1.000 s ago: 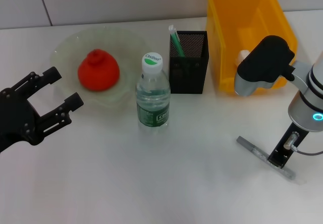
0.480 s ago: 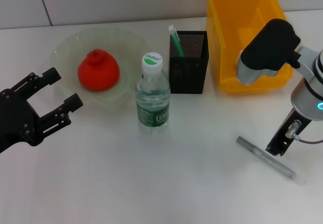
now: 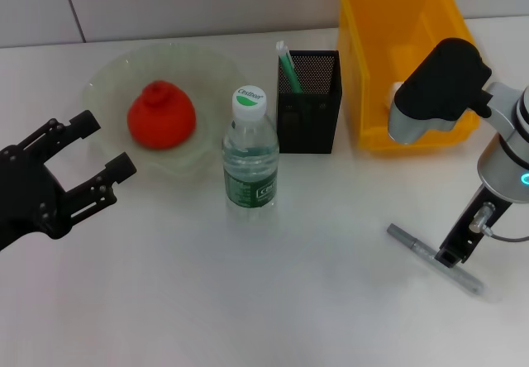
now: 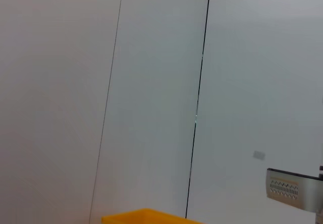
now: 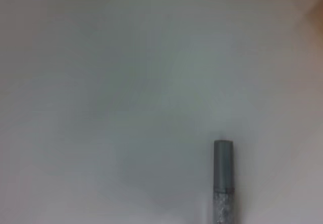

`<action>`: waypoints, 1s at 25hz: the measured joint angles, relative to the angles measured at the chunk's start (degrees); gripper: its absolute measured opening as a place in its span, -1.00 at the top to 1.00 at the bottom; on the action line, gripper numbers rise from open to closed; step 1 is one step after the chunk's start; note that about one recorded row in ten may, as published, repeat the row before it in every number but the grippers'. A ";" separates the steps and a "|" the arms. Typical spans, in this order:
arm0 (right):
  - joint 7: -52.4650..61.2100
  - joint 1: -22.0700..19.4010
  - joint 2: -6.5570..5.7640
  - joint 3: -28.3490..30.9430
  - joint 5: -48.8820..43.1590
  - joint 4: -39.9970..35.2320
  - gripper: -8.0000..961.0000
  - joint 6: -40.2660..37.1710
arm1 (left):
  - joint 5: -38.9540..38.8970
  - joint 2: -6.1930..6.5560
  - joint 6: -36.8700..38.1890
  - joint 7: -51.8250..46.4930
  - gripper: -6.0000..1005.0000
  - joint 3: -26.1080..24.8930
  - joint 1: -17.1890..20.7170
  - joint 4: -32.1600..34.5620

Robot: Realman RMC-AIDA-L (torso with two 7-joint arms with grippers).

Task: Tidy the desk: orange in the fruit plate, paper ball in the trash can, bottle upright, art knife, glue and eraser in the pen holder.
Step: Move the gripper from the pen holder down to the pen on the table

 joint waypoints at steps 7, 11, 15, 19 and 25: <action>-0.01 0.14 0.05 0.06 0.26 2.77 0.39 0.51 | 0.00 0.00 -0.05 0.00 -0.56 0.00 -0.17 0.00; 0.00 0.18 0.11 0.06 0.54 2.94 0.40 0.70 | 0.00 0.00 -0.11 0.00 -0.56 0.00 -0.21 0.00; 0.04 0.18 0.14 0.14 0.83 2.98 0.41 0.91 | 0.00 0.00 -0.16 0.00 -0.56 0.00 -0.21 0.00; 0.11 0.20 0.15 0.15 0.84 4.04 0.43 1.26 | 0.00 0.00 -0.23 0.00 -0.56 -0.01 -0.21 0.00; 0.27 0.36 0.16 0.15 0.93 4.30 0.44 1.33 | 0.00 0.00 -0.15 0.00 -0.56 -0.09 -0.24 0.00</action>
